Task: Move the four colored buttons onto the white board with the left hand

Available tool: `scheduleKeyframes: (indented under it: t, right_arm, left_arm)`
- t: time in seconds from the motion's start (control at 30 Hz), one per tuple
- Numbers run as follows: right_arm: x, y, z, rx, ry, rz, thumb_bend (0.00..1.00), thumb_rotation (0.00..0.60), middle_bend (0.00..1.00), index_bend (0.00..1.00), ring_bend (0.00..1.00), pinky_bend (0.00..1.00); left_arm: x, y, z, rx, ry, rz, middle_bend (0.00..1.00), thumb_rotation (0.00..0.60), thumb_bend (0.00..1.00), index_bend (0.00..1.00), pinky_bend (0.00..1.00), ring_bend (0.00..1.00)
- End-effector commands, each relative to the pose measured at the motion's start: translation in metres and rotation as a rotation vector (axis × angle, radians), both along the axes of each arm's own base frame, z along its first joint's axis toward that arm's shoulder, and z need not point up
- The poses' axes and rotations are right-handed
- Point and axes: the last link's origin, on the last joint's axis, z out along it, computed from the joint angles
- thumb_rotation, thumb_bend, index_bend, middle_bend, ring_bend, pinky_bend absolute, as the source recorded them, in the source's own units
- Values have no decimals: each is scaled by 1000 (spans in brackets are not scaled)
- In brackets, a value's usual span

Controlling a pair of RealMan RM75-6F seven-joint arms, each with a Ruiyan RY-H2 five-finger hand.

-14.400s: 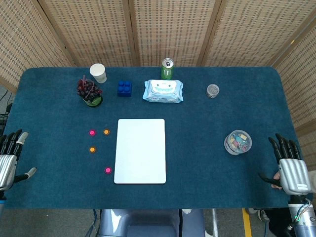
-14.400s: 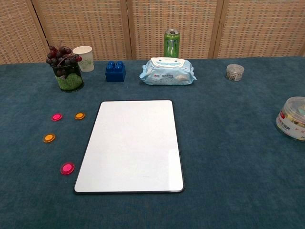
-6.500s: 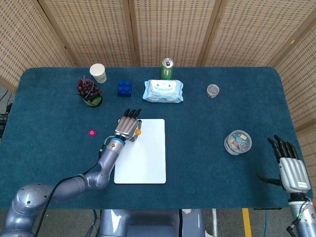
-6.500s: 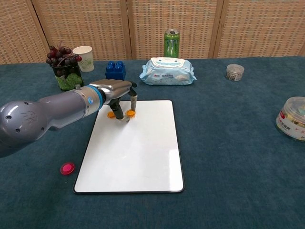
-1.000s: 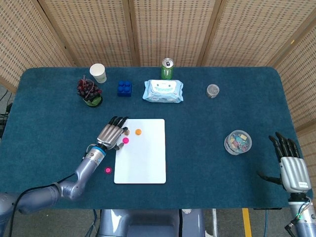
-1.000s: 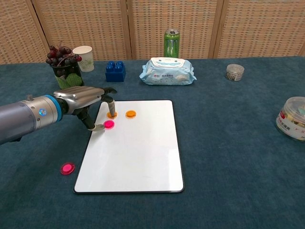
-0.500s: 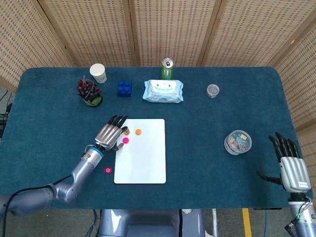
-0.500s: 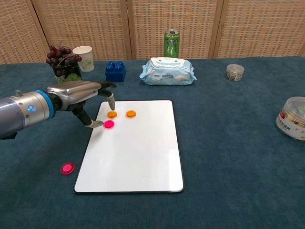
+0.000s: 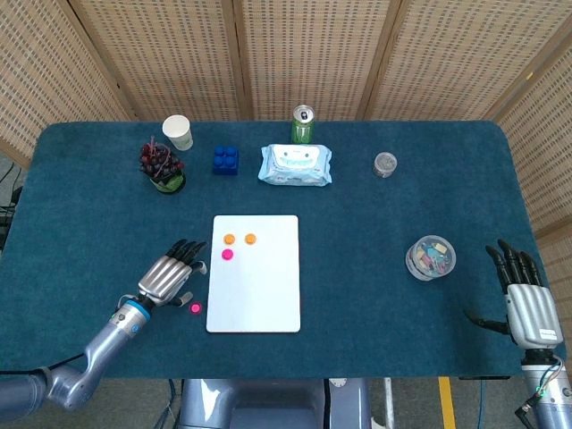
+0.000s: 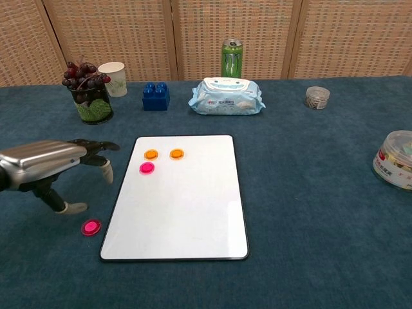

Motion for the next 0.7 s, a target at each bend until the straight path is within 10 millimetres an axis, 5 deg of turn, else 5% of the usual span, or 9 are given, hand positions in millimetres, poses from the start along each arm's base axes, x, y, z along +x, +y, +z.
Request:
scheduleKeyframes:
  t: [0.03,0.7]
  right_arm:
    - [0,0,0,2,1,0,129,600,0,10,0,0]
    - [0,0,0,4,-6,-1,128,600,0,10,0,0]
  left_arm:
    - [-11,-13,3,-13,-9,14,0,600,315,329,0,0]
    - [-19,-40,-7,-60,-53,10,0,600,322,330,0,0]
